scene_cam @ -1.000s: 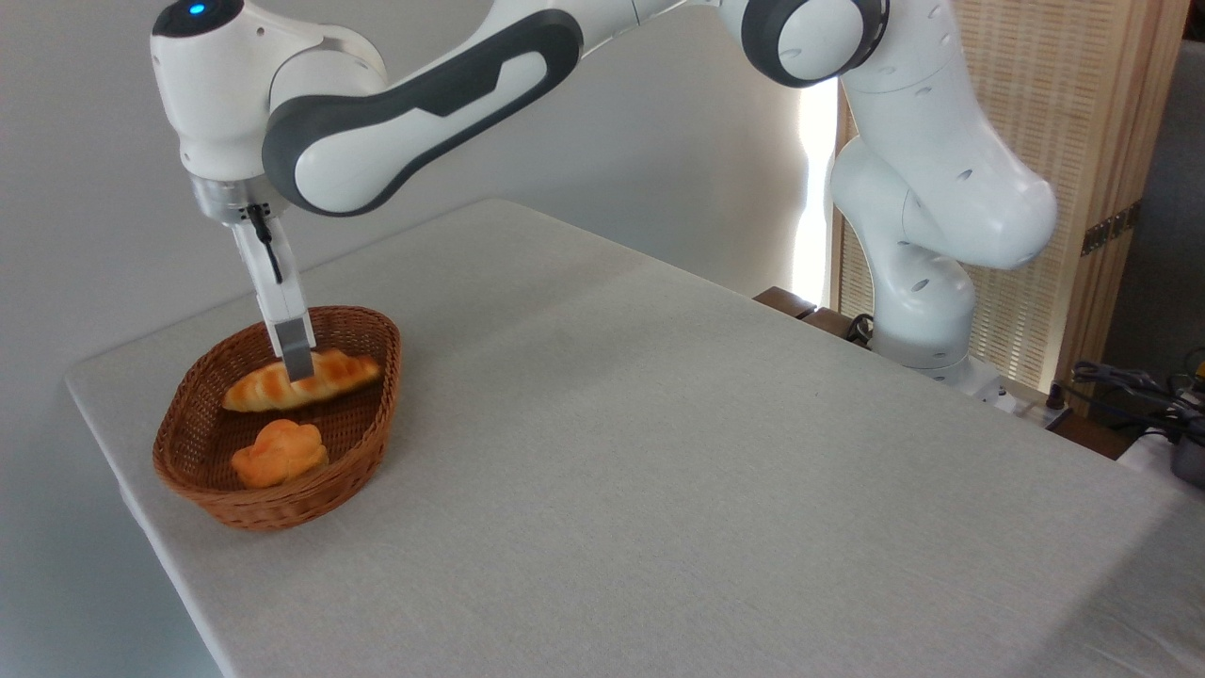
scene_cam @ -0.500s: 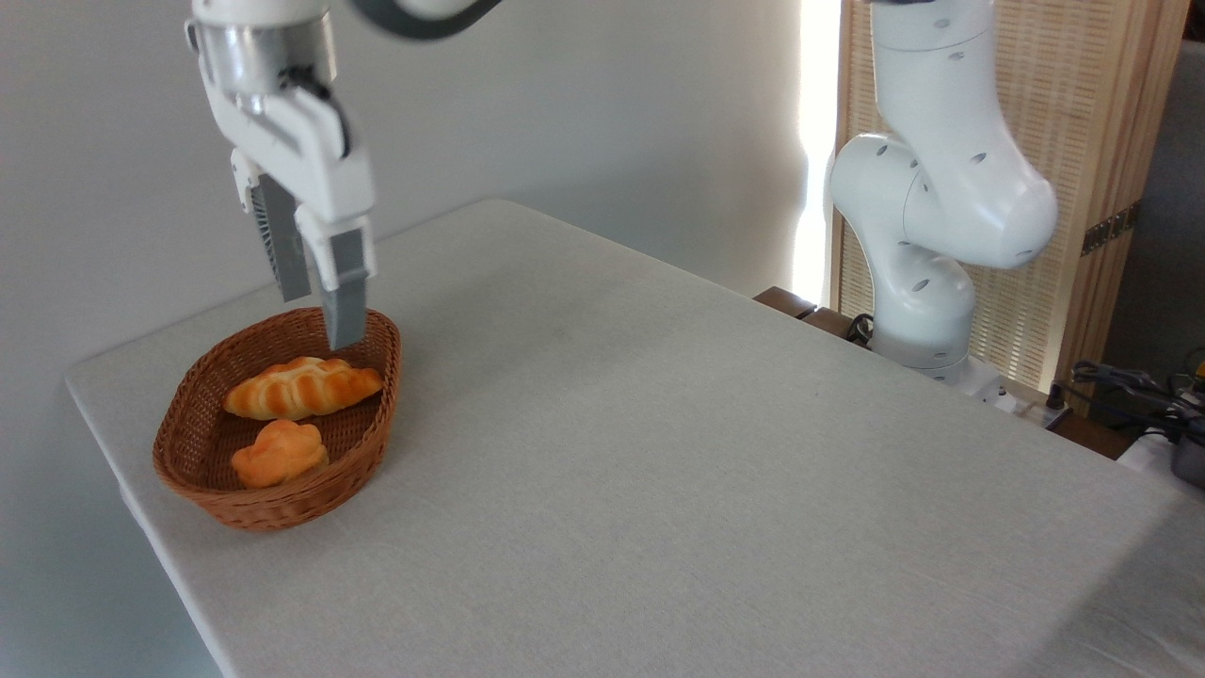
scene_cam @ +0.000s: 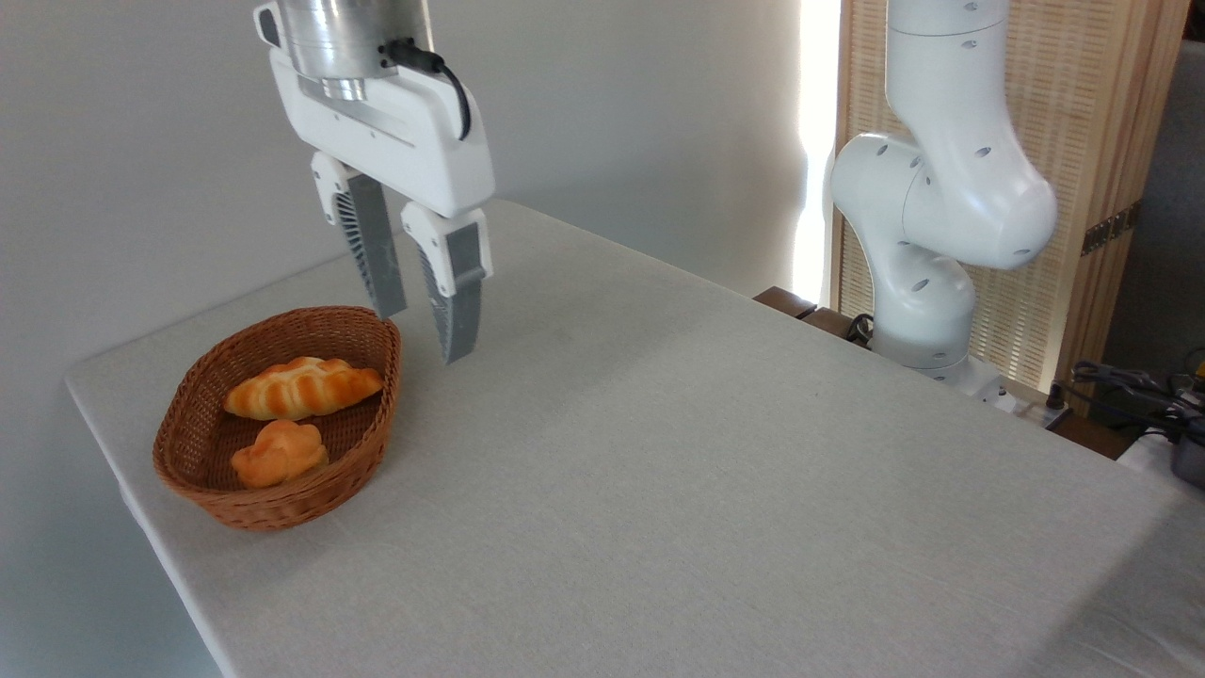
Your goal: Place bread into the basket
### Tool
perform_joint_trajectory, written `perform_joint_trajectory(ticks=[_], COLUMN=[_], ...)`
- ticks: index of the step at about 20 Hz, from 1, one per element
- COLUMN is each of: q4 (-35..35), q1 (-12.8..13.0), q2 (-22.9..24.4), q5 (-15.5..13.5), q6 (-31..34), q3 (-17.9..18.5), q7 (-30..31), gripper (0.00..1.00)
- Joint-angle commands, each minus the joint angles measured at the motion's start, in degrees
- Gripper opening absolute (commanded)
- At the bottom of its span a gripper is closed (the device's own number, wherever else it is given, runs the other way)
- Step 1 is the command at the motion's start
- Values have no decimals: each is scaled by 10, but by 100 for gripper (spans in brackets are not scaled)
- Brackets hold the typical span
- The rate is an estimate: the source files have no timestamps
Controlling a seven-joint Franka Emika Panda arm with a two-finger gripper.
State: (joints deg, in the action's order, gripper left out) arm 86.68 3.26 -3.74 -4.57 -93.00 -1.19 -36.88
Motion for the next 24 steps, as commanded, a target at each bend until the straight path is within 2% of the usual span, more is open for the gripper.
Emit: perform_joint_trajectory(ticks=[1,3,6,9,17,20,24], q4=[68,96,96,95,75,45,43], q1=[11,11,11,11,10,10,10], q2=[48,65,65,65,56,41,40], q5=[3,3,3,24,28,27,25], q6=[-20,-43,-39,-32,-24,8,9], q3=[11,11,15,15,15,15,15], q7=[-6,-15,-20,-20,-12,-11,-11], gripper=[100,100,100,100,100,100,100])
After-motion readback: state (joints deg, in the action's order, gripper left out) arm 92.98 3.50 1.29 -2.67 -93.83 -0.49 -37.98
